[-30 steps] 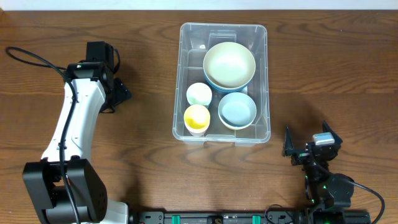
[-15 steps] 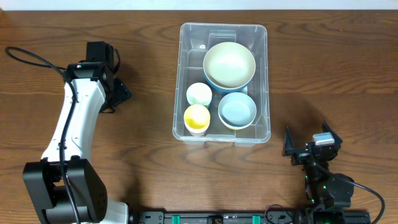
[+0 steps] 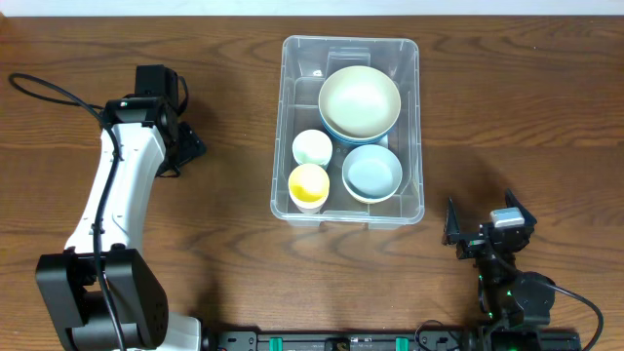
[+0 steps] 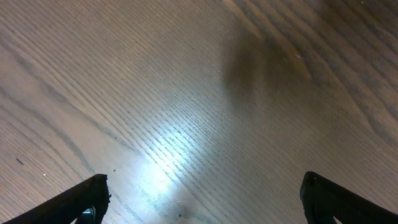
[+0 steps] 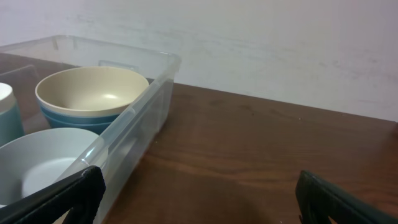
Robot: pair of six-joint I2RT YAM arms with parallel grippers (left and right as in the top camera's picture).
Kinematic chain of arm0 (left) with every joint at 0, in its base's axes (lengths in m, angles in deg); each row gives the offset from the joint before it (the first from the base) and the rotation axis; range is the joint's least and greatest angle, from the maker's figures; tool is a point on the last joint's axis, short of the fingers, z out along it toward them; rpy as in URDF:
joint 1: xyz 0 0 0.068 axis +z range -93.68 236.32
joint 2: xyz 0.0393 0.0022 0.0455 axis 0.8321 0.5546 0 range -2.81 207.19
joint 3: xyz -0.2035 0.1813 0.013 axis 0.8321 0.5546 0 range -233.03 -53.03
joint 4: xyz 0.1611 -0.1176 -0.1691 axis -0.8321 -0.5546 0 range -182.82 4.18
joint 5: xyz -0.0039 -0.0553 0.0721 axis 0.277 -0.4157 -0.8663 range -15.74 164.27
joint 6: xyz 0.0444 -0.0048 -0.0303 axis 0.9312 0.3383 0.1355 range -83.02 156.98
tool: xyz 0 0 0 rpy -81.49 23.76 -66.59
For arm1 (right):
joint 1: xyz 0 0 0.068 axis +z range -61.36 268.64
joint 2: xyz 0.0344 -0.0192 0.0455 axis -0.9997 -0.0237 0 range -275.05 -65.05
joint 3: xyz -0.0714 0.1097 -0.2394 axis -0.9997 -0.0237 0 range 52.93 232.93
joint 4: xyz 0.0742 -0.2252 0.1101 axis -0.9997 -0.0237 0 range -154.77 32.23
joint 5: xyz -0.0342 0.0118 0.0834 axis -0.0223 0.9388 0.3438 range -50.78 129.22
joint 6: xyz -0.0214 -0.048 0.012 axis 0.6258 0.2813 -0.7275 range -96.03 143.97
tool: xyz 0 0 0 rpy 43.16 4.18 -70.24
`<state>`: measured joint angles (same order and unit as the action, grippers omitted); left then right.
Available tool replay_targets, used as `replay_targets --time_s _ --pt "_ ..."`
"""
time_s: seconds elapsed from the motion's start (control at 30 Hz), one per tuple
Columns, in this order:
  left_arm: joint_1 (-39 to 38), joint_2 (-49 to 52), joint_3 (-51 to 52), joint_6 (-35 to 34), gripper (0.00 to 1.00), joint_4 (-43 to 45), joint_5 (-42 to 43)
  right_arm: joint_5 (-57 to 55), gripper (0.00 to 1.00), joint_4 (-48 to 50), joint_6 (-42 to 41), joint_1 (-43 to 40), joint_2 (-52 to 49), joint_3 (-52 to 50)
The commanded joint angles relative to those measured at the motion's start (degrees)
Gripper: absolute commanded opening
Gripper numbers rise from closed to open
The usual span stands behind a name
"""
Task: Pack container
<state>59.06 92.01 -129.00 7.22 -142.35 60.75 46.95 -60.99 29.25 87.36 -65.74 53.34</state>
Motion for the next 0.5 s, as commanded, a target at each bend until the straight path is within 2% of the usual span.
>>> replay_targets --time_s 0.0,0.23,0.47 --pt "0.09 -0.2 0.09 0.15 0.98 -0.11 -0.7 0.22 0.99 -0.24 0.79 -0.59 0.37 -0.09" --pt "0.09 -4.35 0.11 1.4 0.98 0.07 -1.95 0.22 0.99 -0.26 0.79 -0.59 0.37 -0.09" --pt "0.09 -25.66 0.11 2.58 0.98 0.04 -3.32 0.24 0.99 -0.26 0.79 -0.59 0.37 -0.09"
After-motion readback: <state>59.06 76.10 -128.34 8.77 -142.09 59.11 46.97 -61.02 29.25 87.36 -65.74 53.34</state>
